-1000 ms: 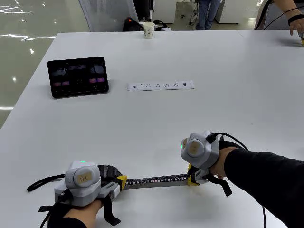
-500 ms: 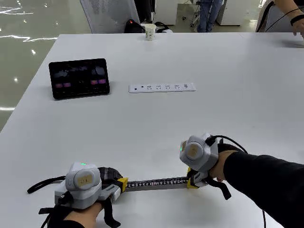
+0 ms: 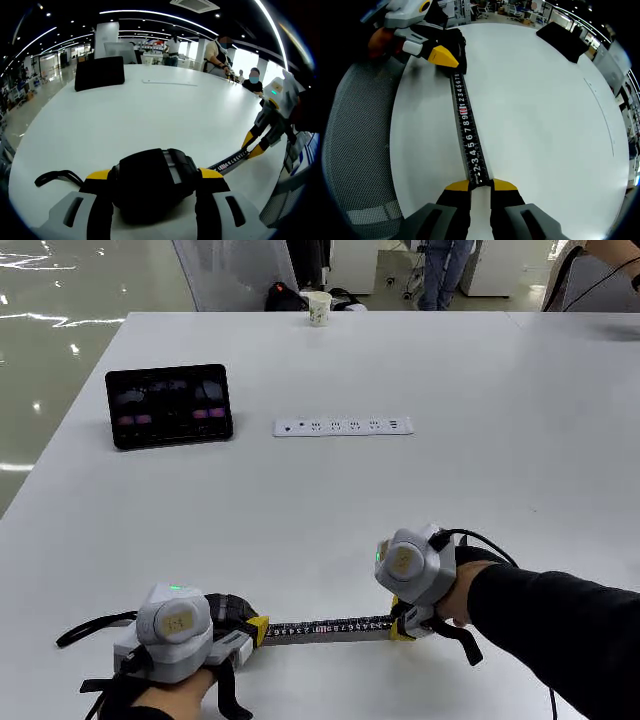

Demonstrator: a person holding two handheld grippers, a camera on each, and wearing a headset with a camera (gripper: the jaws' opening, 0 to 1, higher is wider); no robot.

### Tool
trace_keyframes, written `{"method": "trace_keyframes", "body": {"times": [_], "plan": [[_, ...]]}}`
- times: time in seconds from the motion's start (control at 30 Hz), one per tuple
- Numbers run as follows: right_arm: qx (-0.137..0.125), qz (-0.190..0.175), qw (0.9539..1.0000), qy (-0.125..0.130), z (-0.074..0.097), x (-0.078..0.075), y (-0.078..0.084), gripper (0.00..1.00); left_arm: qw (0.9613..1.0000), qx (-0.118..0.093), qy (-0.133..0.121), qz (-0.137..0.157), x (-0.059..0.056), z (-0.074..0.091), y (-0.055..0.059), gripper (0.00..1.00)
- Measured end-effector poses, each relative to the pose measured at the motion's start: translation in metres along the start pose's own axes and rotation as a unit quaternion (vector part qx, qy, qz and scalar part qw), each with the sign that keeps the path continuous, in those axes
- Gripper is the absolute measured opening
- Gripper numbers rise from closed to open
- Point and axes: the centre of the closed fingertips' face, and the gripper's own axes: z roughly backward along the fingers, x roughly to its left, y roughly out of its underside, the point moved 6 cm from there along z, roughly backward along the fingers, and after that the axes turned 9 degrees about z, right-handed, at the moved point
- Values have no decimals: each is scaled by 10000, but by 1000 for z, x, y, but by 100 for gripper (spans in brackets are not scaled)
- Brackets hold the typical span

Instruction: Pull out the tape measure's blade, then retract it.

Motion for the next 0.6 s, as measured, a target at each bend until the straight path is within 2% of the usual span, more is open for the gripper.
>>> {"method": "trace_keyframes", "body": {"times": [0.6], "plan": [[-15, -39, 10000, 7, -2, 0, -6, 11, 10000, 49, 10, -5, 1, 0, 0, 62]]}}
